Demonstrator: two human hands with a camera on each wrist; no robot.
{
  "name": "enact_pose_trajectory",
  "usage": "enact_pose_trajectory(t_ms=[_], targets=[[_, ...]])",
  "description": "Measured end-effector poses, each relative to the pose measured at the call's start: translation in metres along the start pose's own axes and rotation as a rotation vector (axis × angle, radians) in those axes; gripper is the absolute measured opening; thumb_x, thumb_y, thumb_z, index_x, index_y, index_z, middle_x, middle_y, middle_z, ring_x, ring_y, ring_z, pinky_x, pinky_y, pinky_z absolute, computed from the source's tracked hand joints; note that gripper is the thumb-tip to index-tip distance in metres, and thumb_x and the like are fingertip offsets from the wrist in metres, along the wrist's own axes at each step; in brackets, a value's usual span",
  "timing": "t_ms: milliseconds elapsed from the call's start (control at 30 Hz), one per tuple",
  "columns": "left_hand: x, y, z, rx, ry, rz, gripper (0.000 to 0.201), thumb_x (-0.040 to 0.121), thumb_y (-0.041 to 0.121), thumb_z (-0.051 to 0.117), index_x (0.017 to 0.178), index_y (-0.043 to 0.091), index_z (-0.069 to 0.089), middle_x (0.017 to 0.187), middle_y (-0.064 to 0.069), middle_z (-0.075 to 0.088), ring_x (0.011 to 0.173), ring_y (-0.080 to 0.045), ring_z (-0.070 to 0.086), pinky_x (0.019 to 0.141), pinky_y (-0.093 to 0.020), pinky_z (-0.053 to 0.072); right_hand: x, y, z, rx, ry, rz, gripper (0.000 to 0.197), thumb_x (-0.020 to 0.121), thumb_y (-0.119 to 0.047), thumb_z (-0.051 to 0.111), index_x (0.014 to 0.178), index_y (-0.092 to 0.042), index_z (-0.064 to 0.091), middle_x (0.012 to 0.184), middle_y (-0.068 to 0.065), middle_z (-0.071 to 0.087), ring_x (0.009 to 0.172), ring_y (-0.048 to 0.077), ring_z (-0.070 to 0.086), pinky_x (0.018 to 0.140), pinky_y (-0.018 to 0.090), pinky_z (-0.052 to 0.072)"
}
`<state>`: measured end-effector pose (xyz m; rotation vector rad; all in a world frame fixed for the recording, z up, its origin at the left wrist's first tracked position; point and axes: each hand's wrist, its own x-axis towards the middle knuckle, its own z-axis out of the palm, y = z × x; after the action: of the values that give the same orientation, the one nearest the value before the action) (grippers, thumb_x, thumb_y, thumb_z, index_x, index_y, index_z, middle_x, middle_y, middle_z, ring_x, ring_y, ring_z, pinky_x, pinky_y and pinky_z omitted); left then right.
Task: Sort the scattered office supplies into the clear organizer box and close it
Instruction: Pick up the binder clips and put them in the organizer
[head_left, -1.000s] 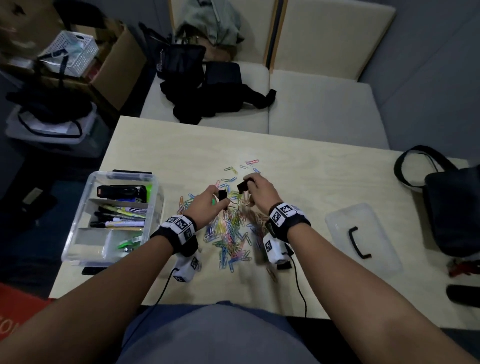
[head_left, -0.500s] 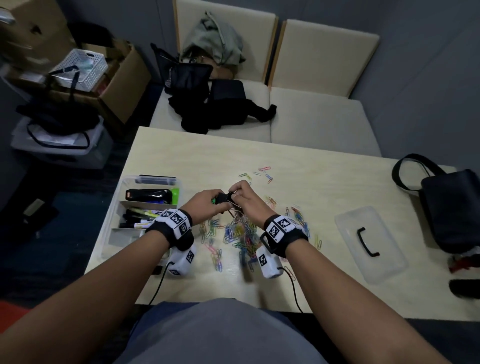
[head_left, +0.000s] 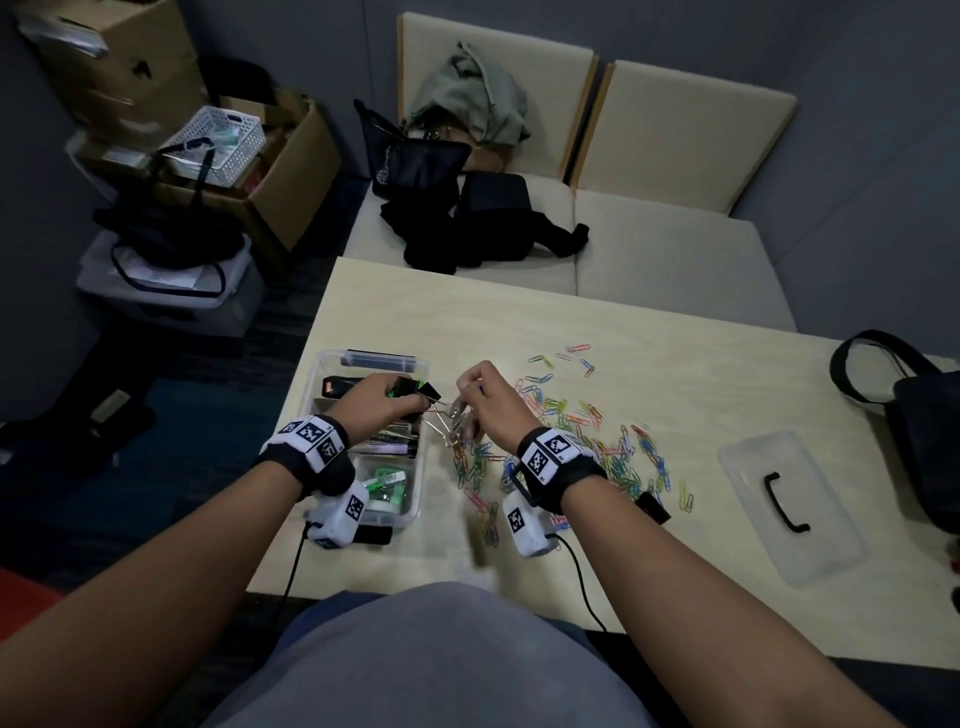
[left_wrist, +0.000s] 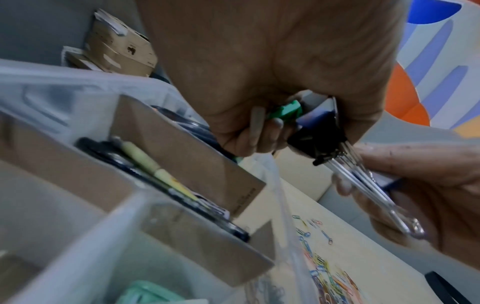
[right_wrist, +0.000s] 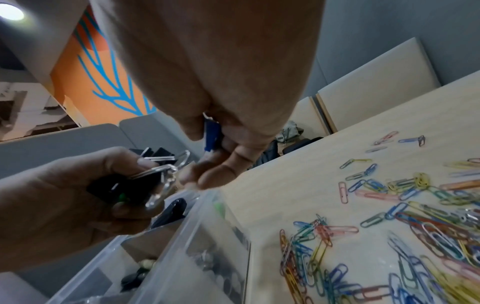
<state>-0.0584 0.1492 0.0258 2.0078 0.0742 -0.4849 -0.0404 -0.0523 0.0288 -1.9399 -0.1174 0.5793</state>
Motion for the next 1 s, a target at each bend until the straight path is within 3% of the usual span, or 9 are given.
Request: enact_pose_trajectory(t_ms=[133, 233, 333, 467, 600, 767, 867, 933, 1000], targets=[[-0.011, -0.018, -0.019, -0.072, 0.071, -0.019, 0.010, 0.090, 0.023, 0.064, 0.088, 0.017, 0.071, 0.079, 0.003, 0.073, 0.074, -0.007, 0.069, 0.065, -0.021, 0.051, -0.003, 0.009, 0.016, -0.120, -0.033, 0.070, 0.018, 0.101, -0.026, 0.046, 0.107, -0.009, 0.047, 0.088, 0.007, 0.070, 0.055, 0.010, 0.054, 0.054, 0.027, 0.044], [-0.016, -0.034, -0.032, -0.099, 0.159, -0.031, 0.016, 0.090, 0.026, 0.064, 0.088, 0.011, 0.070, 0.080, -0.002, 0.073, 0.074, -0.014, 0.069, 0.066, -0.027, 0.051, -0.007, 0.008, 0.030, -0.001, -0.103, 0.112, 0.012, 0.097, -0.009, 0.049, 0.107, -0.006, 0.055, 0.081, 0.012, 0.064, 0.062, 0.020, 0.060, 0.063, 0.036, 0.055], [-0.017, -0.048, -0.040, -0.141, 0.223, -0.029, 0.018, 0.090, 0.027, 0.065, 0.084, 0.010, 0.068, 0.075, -0.003, 0.070, 0.069, -0.016, 0.065, 0.067, -0.029, 0.048, -0.013, 0.007, 0.048, 0.055, -0.186, 0.079, 0.019, 0.097, 0.001, 0.045, 0.114, -0.006, 0.050, 0.091, 0.013, 0.066, 0.068, 0.025, 0.064, 0.070, 0.040, 0.059], [-0.019, -0.052, -0.041, -0.172, 0.230, -0.034, 0.018, 0.090, 0.026, 0.065, 0.074, 0.018, 0.064, 0.070, 0.000, 0.067, 0.067, -0.021, 0.064, 0.066, -0.034, 0.050, -0.021, 0.009, 0.068, -0.309, -0.262, -0.048, 0.011, 0.097, -0.018, 0.057, 0.103, -0.020, 0.049, 0.101, 0.010, 0.069, 0.072, 0.022, 0.070, 0.064, 0.036, 0.059], [-0.020, -0.051, -0.041, -0.225, 0.201, -0.044, 0.015, 0.090, 0.024, 0.065, 0.078, 0.015, 0.063, 0.074, -0.006, 0.066, 0.068, -0.026, 0.065, 0.064, -0.040, 0.055, -0.024, 0.007, 0.084, -0.715, -0.230, -0.246, 0.013, 0.091, -0.019, 0.066, 0.102, -0.015, 0.064, 0.108, 0.006, 0.060, 0.089, 0.023, 0.061, 0.077, 0.037, 0.052], [-0.019, -0.054, -0.042, -0.220, 0.187, -0.036, 0.015, 0.089, 0.025, 0.065, 0.078, 0.016, 0.063, 0.075, -0.007, 0.066, 0.069, -0.026, 0.066, 0.065, -0.043, 0.056, -0.021, 0.013, 0.098, -0.990, -0.165, -0.334, 0.019, 0.090, -0.013, 0.062, 0.109, -0.016, 0.066, 0.112, 0.006, 0.057, 0.094, 0.028, 0.063, 0.073, 0.043, 0.056], [-0.019, -0.056, -0.042, -0.213, 0.184, -0.025, 0.015, 0.089, 0.026, 0.065, 0.078, 0.017, 0.063, 0.076, -0.007, 0.067, 0.072, -0.026, 0.066, 0.067, -0.041, 0.056, -0.020, 0.012, 0.096, -0.949, -0.166, -0.319, 0.017, 0.090, -0.013, 0.059, 0.105, -0.016, 0.067, 0.109, 0.005, 0.060, 0.093, 0.026, 0.063, 0.075, 0.041, 0.055], [-0.018, -0.057, -0.042, -0.206, 0.176, -0.016, 0.014, 0.090, 0.025, 0.065, 0.079, 0.016, 0.063, 0.077, -0.007, 0.068, 0.073, -0.025, 0.066, 0.067, -0.037, 0.055, -0.019, 0.012, 0.090, -0.752, -0.158, -0.246, 0.010, 0.089, -0.019, 0.066, 0.099, -0.018, 0.067, 0.101, 0.001, 0.065, 0.087, 0.018, 0.063, 0.076, 0.038, 0.055], [-0.017, -0.059, -0.041, -0.206, 0.177, -0.007, 0.014, 0.090, 0.026, 0.065, 0.080, 0.015, 0.062, 0.075, -0.004, 0.067, 0.072, -0.023, 0.066, 0.068, -0.036, 0.053, -0.018, 0.012, 0.086, -0.482, -0.129, -0.138, 0.012, 0.088, -0.026, 0.069, 0.092, -0.016, 0.063, 0.088, 0.001, 0.068, 0.075, 0.013, 0.062, 0.068, 0.033, 0.054]])
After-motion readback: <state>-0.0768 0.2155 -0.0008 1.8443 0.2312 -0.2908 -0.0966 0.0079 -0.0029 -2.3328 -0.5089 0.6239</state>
